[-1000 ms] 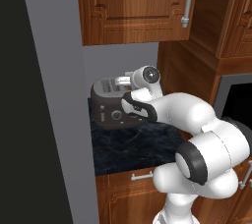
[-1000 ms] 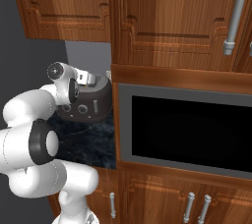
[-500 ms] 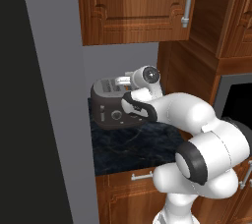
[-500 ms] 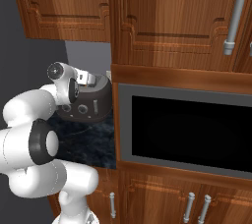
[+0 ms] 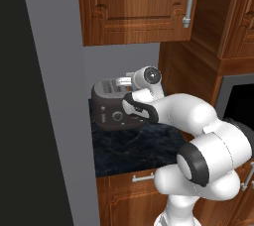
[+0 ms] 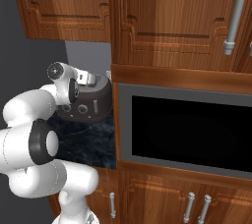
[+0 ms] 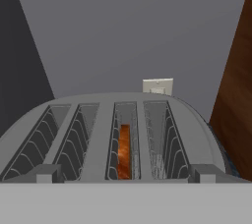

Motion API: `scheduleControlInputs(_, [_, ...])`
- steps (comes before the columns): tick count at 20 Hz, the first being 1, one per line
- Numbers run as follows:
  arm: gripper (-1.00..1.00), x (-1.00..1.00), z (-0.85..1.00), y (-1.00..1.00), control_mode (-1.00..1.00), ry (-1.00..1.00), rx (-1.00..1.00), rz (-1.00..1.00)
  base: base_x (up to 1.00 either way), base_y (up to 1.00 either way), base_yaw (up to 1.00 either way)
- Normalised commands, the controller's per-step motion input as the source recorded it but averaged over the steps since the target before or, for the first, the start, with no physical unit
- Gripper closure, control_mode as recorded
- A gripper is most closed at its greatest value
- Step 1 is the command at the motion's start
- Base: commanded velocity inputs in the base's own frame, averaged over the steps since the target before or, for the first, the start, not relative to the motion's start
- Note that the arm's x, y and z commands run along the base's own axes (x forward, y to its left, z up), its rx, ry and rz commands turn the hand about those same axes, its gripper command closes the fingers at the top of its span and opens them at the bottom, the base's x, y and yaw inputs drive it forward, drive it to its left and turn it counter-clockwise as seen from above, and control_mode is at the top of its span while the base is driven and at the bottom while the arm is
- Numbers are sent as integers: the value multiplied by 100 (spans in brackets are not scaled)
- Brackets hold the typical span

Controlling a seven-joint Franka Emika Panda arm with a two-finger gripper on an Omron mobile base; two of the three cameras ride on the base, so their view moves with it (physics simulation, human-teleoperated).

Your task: Start the toaster. Once the lever pops up, take the bread to the plate on the dining counter.

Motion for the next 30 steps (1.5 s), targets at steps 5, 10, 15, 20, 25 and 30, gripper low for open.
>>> scheduleControlInputs(5, [-100, 0, 0, 0, -100, 0, 0, 0, 0, 0, 0])
scheduleControlInputs(10, [-100, 0, 0, 0, -100, 0, 0, 0, 0, 0, 0])
scheduleControlInputs(15, [-100, 0, 0, 0, -100, 0, 0, 0, 0, 0, 0])
scheduleControlInputs(20, [-100, 0, 0, 0, -100, 0, 0, 0, 0, 0, 0])
scheduleControlInputs(25, [-100, 0, 0, 0, -100, 0, 0, 0, 0, 0, 0])
scheduleControlInputs(30, [-100, 0, 0, 0, -100, 0, 0, 0, 0, 0, 0])
